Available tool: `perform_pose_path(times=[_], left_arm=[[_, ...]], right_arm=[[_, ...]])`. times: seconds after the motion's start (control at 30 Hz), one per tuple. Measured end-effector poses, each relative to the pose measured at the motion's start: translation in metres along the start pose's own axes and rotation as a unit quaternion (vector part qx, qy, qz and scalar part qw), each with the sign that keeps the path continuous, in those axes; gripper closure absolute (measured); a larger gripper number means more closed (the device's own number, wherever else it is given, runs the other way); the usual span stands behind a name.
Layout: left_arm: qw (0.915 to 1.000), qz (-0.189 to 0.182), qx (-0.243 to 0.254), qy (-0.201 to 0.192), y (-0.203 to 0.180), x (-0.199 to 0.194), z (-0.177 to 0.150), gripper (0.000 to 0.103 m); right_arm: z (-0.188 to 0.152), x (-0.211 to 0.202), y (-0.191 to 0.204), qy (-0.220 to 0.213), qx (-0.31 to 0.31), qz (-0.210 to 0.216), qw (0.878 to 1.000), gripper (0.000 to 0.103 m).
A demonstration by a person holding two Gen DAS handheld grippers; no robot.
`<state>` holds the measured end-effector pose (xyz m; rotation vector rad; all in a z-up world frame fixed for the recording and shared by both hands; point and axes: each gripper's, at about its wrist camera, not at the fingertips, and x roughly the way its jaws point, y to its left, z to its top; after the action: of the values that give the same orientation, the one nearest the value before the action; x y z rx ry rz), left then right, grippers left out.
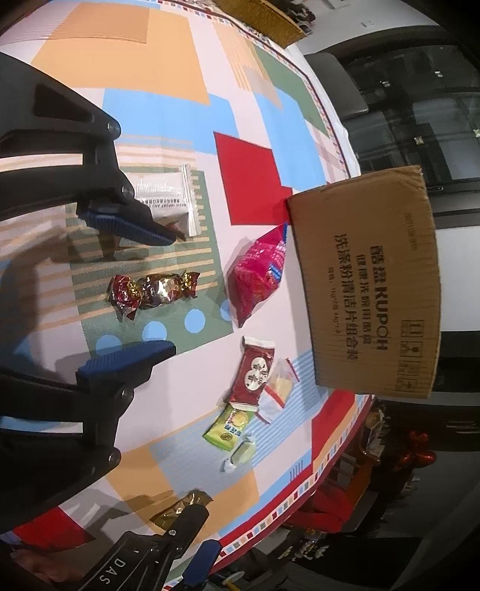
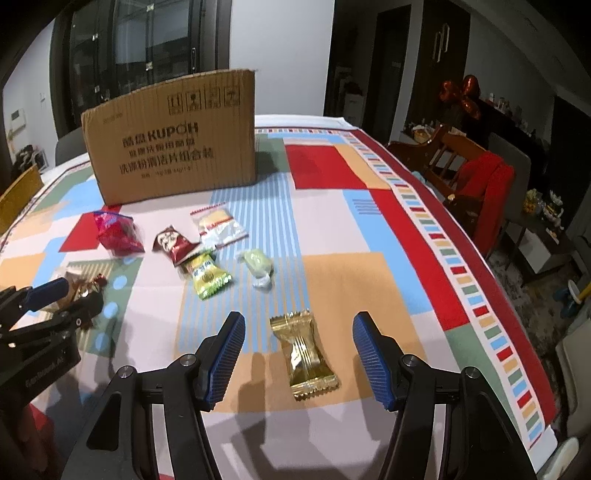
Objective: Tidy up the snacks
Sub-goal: 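Lower the left gripper onto the red-gold wrapped chocolate while the right gripper lowers onto the gold candy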
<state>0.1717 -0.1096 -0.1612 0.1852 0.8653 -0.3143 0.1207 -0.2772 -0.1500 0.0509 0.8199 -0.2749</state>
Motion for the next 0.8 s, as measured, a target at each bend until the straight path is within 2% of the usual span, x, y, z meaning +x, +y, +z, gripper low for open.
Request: perform_pose_path(times=[0.27,0.47,0.57,0.7,0.8], left_arm=[[0.9999,0.001,-0.002,0.015,-0.001,0.009,-0.001,0.054],[0.9997,0.008,0.001,0.022,-0.001,0.014,-0.002,0.054],[0.9997,0.007,0.004,0.022,-0.003,0.014,-0.001,0.060],[0.9997,0.003,0.007,0.022,-0.004,0.014,0.000,0.075],[0.9997,0.003,0.008,0.023,-0.005,0.014,0.000,0.083]], right_arm=[[-0.003,0.009,-0.002,0.021,0.007,0.005,1.000,0.043],[-0.005,0.016,-0.004,0.038,0.014,0.010,0.999,0.053],[-0.006,0.019,-0.006,0.045,0.019,0.015,0.999,0.058],[-0.008,0.023,-0.008,0.055,0.028,0.023,0.998,0.066],[-0.008,0.022,-0.007,0.053,0.027,0.026,0.998,0.079]])
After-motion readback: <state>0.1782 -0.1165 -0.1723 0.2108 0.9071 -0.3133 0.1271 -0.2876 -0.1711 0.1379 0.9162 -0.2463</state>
